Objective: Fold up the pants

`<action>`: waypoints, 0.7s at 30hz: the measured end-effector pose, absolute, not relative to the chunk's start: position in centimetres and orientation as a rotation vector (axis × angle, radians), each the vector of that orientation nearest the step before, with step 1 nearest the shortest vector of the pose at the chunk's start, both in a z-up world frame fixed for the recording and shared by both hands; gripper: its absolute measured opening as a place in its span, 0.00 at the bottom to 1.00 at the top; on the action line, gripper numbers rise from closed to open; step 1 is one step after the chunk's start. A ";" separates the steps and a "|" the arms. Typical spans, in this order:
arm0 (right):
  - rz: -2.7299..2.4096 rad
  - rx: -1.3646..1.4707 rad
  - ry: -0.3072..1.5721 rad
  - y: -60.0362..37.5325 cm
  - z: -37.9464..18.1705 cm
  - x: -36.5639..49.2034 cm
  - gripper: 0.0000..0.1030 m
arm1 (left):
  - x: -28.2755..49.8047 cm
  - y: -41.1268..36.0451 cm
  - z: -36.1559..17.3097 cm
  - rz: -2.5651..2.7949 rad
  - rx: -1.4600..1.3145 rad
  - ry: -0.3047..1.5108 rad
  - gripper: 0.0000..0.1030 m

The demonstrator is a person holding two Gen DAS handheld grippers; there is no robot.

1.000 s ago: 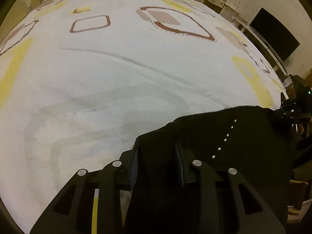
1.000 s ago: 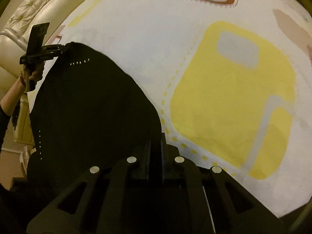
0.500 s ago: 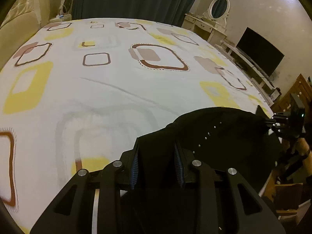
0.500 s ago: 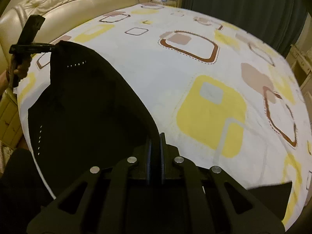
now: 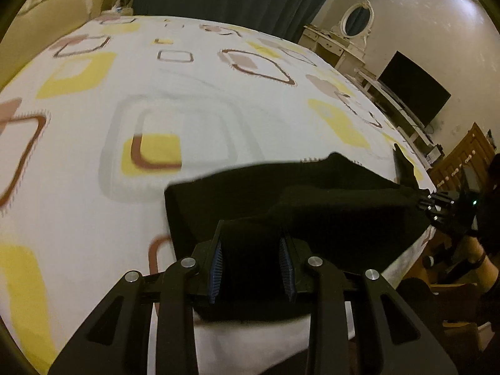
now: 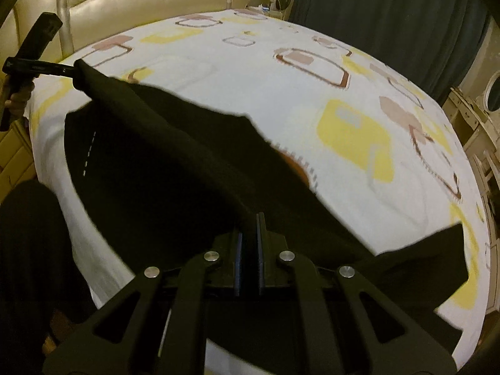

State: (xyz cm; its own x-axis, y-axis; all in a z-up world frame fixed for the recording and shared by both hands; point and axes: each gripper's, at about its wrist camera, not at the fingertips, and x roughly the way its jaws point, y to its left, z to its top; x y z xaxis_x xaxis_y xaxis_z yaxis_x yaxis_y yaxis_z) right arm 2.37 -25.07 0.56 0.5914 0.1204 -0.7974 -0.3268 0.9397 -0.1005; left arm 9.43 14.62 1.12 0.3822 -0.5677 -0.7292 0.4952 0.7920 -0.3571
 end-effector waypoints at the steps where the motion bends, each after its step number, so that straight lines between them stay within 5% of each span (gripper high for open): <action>1: 0.260 -0.252 0.909 -24.8 -0.1 1.9 0.07 | 9.0 14.8 0.8 -0.678 -0.090 0.967 0.31; 21: 0.245 -0.186 0.965 -23.7 -5.0 -1.9 0.13 | 5.3 17.0 -4.1 -0.640 -0.086 1.025 0.32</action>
